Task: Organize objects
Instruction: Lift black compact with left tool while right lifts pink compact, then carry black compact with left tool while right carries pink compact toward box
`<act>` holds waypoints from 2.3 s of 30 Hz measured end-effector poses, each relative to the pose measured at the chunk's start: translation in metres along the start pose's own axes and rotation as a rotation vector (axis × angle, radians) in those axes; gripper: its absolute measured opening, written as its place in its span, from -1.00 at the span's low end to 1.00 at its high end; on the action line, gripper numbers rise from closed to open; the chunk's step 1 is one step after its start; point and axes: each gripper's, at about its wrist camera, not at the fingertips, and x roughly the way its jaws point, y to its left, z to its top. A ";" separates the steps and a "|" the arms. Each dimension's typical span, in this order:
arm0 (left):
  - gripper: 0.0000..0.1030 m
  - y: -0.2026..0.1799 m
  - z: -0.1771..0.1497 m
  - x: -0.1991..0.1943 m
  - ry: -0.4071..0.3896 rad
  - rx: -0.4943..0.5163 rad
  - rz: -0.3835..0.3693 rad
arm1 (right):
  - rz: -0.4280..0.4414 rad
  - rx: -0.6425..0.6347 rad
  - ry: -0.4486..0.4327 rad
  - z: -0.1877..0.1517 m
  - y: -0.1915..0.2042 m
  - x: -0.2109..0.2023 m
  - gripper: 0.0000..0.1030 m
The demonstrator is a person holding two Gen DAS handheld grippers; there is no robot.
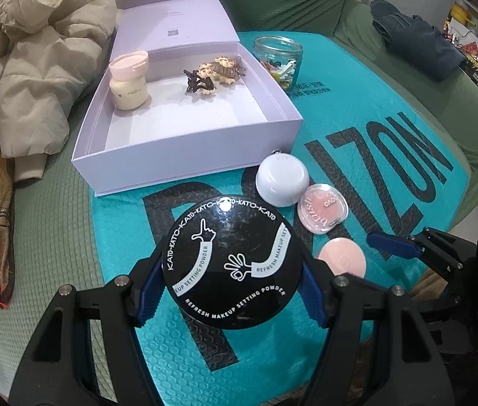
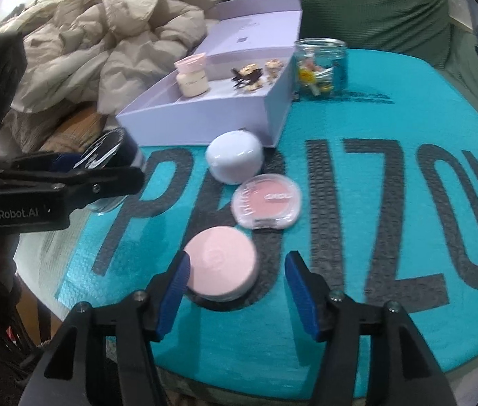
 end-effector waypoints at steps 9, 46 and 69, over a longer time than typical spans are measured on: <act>0.30 0.015 -0.019 0.014 0.047 -0.039 -0.032 | -0.054 -0.091 0.041 -0.002 0.024 0.018 0.16; 0.30 0.026 -0.005 -0.008 0.007 -0.008 -0.057 | -0.129 -0.139 0.030 0.042 0.028 0.000 0.00; 0.30 0.043 0.046 -0.033 -0.111 0.060 -0.022 | -0.100 -0.226 -0.034 0.104 0.050 -0.009 0.00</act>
